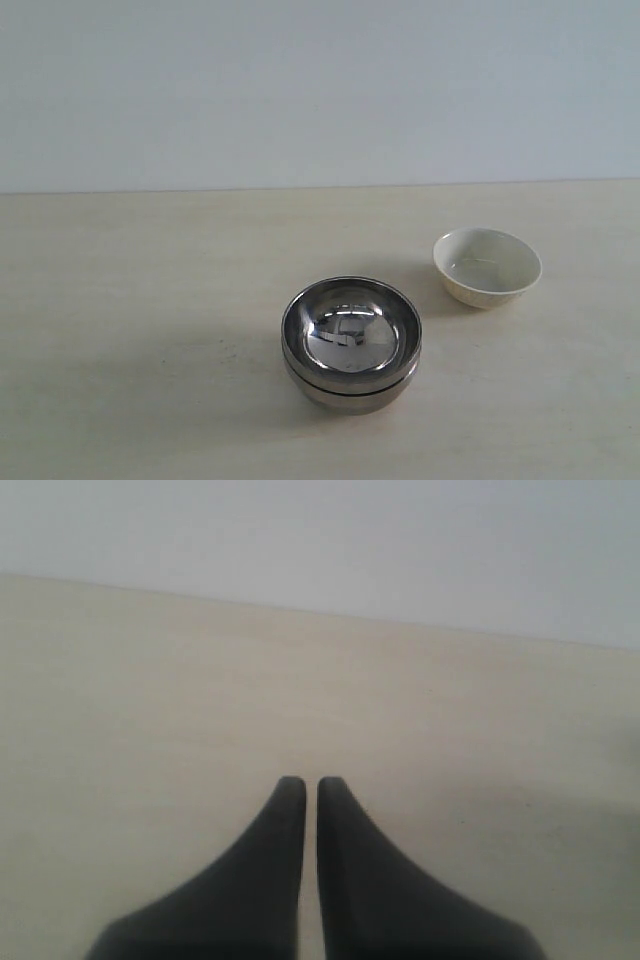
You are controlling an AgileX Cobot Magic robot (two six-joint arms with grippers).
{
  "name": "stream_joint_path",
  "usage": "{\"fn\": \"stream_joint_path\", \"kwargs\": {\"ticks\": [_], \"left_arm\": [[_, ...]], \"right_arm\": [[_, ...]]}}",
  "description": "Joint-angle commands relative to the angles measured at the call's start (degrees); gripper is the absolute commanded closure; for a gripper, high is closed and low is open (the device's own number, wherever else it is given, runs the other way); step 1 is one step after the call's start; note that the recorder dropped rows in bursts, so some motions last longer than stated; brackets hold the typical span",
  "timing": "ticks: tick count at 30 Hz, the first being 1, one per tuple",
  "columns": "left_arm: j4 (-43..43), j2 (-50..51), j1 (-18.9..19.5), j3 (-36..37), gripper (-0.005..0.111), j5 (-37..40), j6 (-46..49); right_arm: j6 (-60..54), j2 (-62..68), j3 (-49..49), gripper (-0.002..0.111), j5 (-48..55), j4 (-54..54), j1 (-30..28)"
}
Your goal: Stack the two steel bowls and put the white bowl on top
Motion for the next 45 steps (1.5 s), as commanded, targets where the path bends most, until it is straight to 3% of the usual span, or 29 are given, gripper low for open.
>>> {"fn": "stream_joint_path", "kwargs": {"ticks": [1, 19, 38, 45], "left_arm": [[0.1, -0.1, 0.2, 0.2, 0.103, -0.5, -0.7], [0.1, -0.1, 0.2, 0.2, 0.103, -0.5, -0.7], [0.1, -0.1, 0.2, 0.2, 0.103, -0.5, -0.7], [0.1, -0.1, 0.2, 0.2, 0.103, -0.5, -0.7]], "right_arm": [[-0.7, 0.0, -0.3, 0.077, -1.0, -0.4, 0.0], [-0.7, 0.0, -0.3, 0.077, -2.3, -0.4, 0.0], [-1.7, 0.0, -3.5, 0.077, 3.1, -0.4, 0.0], [-1.8, 11.1, -11.3, 0.077, 9.7, -3.1, -1.9]]}}
